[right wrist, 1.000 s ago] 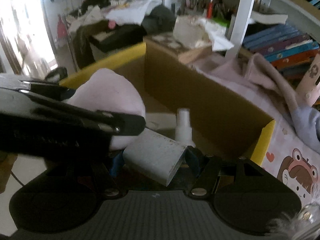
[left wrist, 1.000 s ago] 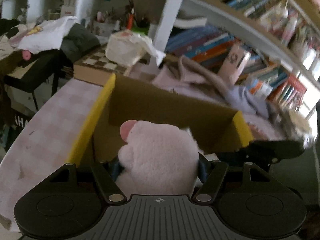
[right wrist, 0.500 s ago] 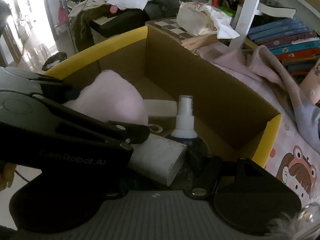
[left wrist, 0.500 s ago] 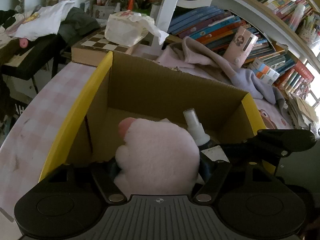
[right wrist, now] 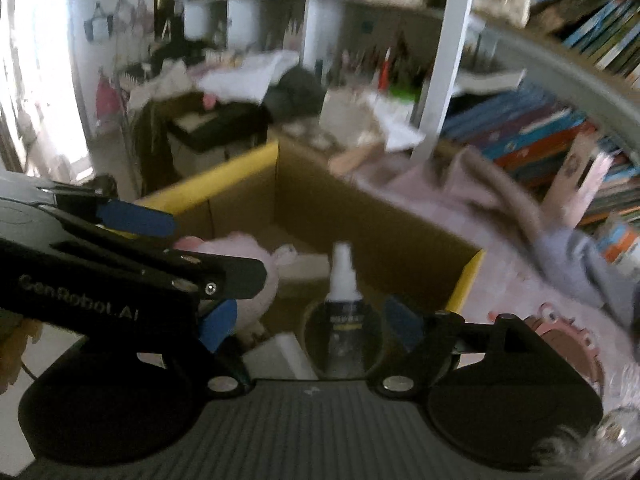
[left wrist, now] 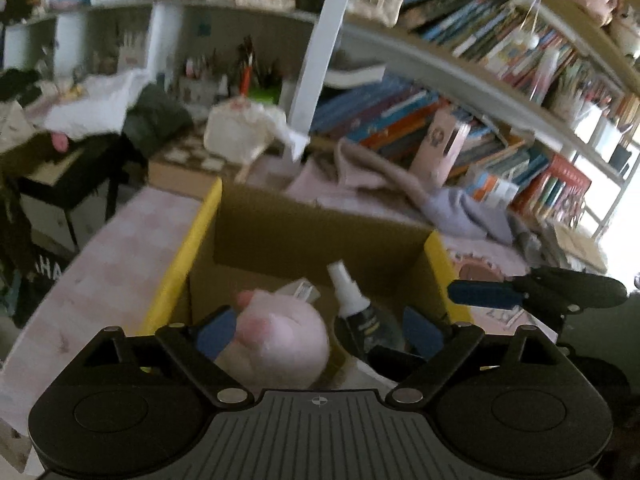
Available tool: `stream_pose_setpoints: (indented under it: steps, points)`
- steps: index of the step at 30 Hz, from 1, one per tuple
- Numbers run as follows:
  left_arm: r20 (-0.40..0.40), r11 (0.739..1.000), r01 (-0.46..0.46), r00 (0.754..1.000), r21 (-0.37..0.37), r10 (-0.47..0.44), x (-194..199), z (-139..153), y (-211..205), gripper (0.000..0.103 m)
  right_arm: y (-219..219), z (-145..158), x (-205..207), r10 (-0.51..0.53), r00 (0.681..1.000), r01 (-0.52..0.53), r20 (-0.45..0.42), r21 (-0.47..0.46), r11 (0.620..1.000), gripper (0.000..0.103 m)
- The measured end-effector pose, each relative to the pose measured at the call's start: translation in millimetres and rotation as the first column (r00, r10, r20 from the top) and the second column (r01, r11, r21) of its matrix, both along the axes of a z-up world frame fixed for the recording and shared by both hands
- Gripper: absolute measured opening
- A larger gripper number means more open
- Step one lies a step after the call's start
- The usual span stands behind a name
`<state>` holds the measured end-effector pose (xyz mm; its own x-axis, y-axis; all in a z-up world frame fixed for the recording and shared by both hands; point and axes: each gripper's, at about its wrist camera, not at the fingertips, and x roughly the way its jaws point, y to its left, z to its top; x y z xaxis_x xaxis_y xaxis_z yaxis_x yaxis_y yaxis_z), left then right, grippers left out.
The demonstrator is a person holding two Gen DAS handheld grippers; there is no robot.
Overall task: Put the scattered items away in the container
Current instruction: 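Lower the pig and block into the yellow box and open both tools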
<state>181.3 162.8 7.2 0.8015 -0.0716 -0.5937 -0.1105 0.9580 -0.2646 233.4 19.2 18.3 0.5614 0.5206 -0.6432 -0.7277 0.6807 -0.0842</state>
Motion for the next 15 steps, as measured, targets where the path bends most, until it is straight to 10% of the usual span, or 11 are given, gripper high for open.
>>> stream_pose_setpoints:
  steps: [15]
  points:
    - [0.143,0.998,-0.011,0.99,0.062,0.002,-90,30,-25,0.095,-58,31,-95,-0.126,0.973,0.095,0.194,0.159,0.983,0.083]
